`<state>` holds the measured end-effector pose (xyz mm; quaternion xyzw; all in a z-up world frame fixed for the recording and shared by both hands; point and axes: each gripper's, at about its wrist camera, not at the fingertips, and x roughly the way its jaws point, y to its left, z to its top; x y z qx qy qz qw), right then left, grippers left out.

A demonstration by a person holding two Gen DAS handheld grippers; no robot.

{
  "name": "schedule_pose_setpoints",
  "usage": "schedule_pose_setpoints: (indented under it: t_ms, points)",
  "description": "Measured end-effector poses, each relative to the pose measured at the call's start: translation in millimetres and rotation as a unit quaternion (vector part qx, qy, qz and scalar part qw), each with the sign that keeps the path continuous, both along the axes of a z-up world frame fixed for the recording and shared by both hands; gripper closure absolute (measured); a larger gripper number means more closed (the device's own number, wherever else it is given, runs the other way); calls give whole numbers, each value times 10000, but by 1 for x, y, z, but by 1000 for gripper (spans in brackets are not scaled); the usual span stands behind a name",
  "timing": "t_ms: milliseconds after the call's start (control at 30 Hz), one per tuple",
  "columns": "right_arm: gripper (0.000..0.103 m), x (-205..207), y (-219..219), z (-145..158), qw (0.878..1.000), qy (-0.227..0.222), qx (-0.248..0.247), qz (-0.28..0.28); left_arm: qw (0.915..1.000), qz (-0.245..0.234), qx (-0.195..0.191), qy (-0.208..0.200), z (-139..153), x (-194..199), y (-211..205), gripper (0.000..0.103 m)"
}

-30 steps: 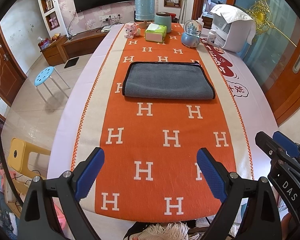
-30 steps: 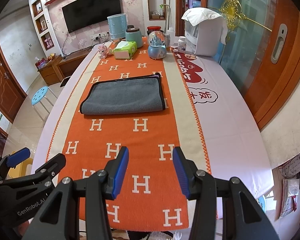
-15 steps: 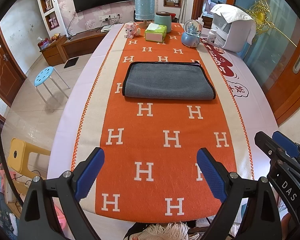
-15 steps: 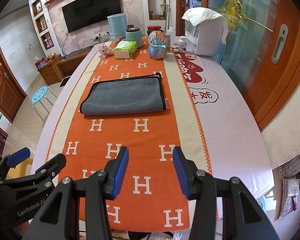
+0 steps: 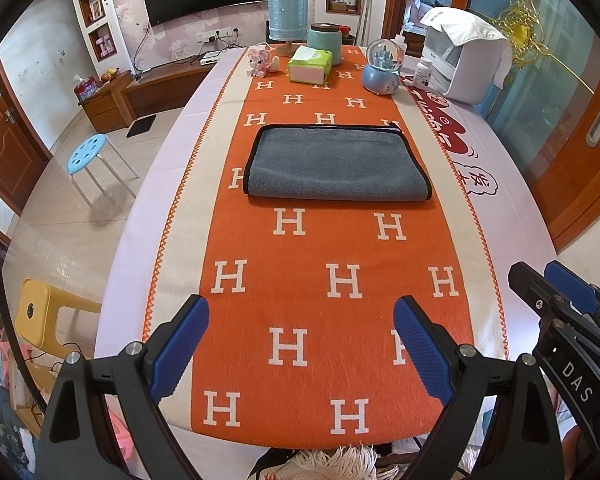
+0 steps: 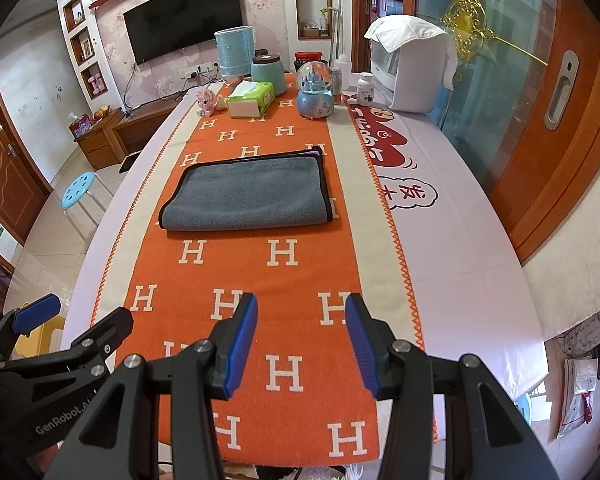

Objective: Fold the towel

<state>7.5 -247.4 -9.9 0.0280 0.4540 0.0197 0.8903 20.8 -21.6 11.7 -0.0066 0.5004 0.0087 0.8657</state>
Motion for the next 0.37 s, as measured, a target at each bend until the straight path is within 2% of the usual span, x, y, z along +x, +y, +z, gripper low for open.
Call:
schedule_pose_setpoints:
  t_ms: [367]
  points:
    - [57, 1, -1, 0, 10000, 13, 1, -3, 10000, -16, -5, 10, 1, 3, 0, 10]
